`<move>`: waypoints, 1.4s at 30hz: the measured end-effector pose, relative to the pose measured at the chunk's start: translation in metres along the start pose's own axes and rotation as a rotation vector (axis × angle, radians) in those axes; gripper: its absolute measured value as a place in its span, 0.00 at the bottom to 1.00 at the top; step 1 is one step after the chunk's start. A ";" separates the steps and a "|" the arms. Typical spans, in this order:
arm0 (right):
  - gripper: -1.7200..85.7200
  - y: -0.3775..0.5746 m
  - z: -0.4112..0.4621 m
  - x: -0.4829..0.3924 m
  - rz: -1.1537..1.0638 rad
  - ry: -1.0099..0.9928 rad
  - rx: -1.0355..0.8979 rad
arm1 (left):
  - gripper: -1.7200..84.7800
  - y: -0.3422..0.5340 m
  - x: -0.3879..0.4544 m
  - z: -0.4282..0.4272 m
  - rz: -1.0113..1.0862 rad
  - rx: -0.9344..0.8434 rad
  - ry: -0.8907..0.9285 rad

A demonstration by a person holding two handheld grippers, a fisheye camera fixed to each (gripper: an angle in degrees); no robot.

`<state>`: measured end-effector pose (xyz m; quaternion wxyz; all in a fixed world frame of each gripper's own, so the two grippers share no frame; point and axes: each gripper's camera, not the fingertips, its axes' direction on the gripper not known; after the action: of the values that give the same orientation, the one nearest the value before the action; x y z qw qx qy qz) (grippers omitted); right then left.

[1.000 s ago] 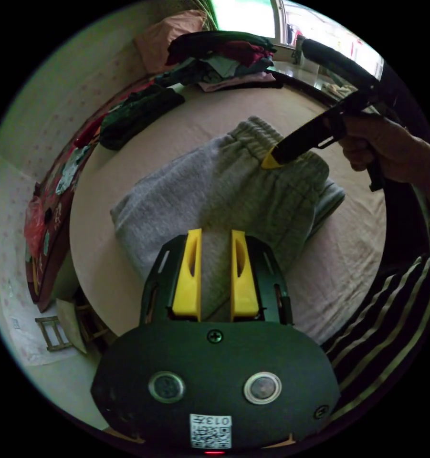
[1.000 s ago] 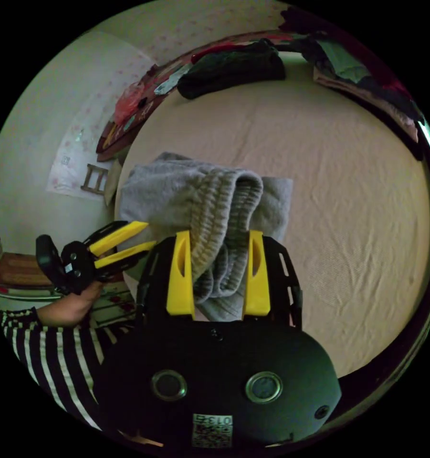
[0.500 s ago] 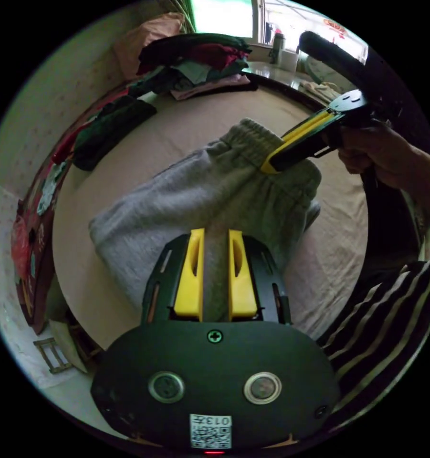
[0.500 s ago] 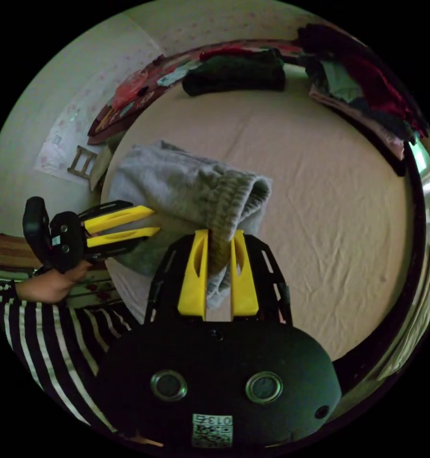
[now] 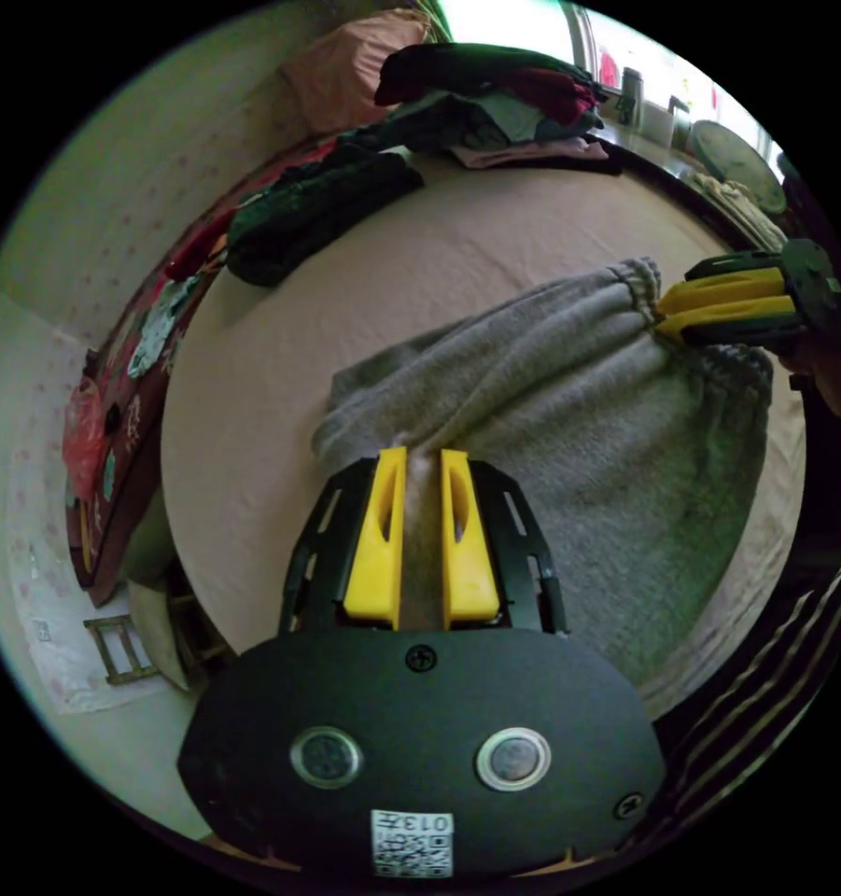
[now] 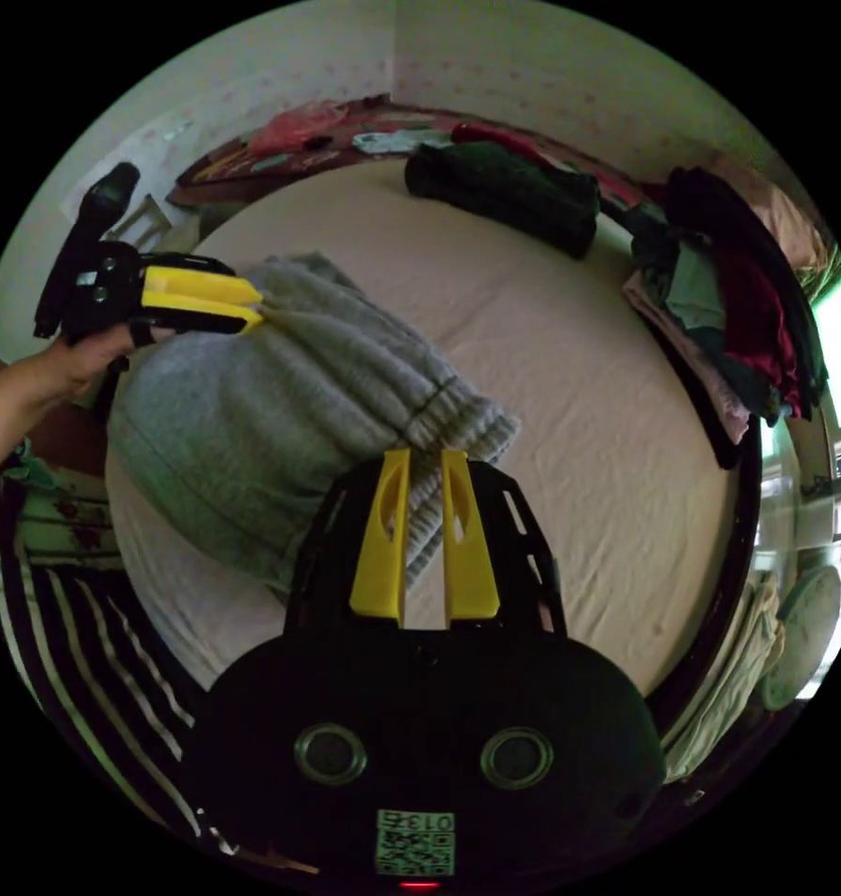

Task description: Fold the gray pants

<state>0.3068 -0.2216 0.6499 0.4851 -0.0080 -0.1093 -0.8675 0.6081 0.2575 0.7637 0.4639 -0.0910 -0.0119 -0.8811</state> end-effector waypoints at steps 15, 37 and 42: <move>0.09 0.016 0.016 -0.021 0.021 0.065 0.052 | 0.12 -0.009 -0.058 -0.040 -0.010 0.000 -0.064; 0.18 0.036 0.080 0.136 0.445 -0.420 0.017 | 0.22 -0.021 -0.235 -0.053 -0.230 -0.075 0.496; 0.19 0.048 0.085 0.148 0.453 -0.400 0.034 | 0.21 -0.022 -0.255 -0.047 -0.261 -0.079 0.568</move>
<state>0.2607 -0.3536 0.7592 0.6354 -0.1947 -0.2127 -0.7164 0.7239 0.4730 0.6749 0.3280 0.1432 0.1408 -0.9231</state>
